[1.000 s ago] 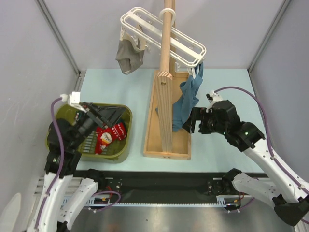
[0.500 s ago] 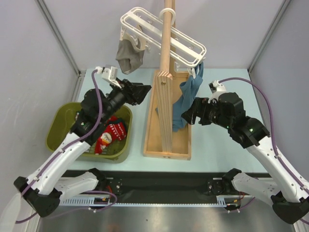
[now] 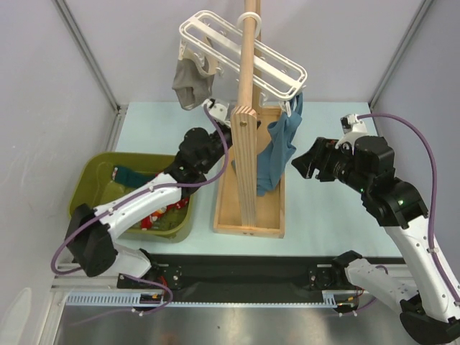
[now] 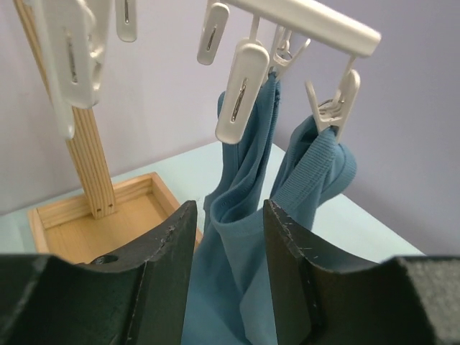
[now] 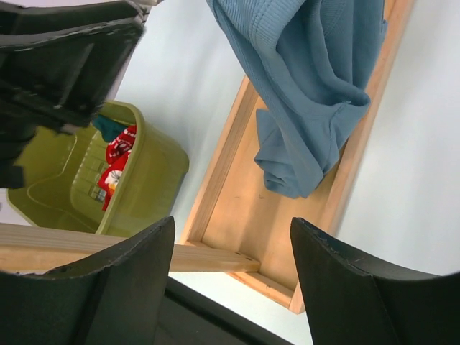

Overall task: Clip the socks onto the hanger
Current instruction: Open the clamp at the hanger.

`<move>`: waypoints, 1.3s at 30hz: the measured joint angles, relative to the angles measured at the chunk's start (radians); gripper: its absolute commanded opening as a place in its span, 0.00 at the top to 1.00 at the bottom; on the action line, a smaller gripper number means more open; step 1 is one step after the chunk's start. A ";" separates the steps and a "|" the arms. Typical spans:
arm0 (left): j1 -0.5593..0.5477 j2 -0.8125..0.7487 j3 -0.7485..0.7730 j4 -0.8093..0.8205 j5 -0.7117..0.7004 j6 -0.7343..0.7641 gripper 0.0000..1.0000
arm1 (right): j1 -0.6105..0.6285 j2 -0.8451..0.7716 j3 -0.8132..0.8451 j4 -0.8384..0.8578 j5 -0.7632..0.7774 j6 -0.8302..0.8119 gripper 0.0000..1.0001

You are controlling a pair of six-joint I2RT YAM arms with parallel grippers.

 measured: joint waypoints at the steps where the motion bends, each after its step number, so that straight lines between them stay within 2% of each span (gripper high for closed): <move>1: -0.003 0.022 0.001 0.027 -0.003 0.011 0.53 | -0.008 -0.003 0.000 -0.001 -0.013 -0.001 0.29; 8: -0.008 0.138 0.051 0.138 -0.008 0.077 0.56 | -0.040 -0.005 0.000 -0.003 -0.071 -0.019 0.29; 17: -0.009 0.174 0.082 0.218 -0.007 0.088 0.56 | -0.069 -0.030 0.000 0.006 -0.135 -0.034 0.28; 26: -0.009 0.208 0.111 0.241 -0.006 0.106 0.62 | -0.072 -0.023 0.000 0.062 -0.214 -0.014 0.31; 32: -0.008 0.212 0.117 0.251 -0.003 0.113 0.75 | -0.074 -0.008 0.000 0.103 -0.247 0.008 0.33; 35: -0.004 0.212 0.117 0.256 0.005 0.111 0.91 | -0.074 0.008 0.000 0.133 -0.265 0.028 0.34; 37: -0.002 0.212 0.117 0.256 0.014 0.111 0.98 | -0.074 0.018 0.000 0.168 -0.276 0.046 0.34; 39: -0.001 0.212 0.117 0.256 0.023 0.111 1.00 | -0.074 0.025 0.000 0.209 -0.282 0.063 0.34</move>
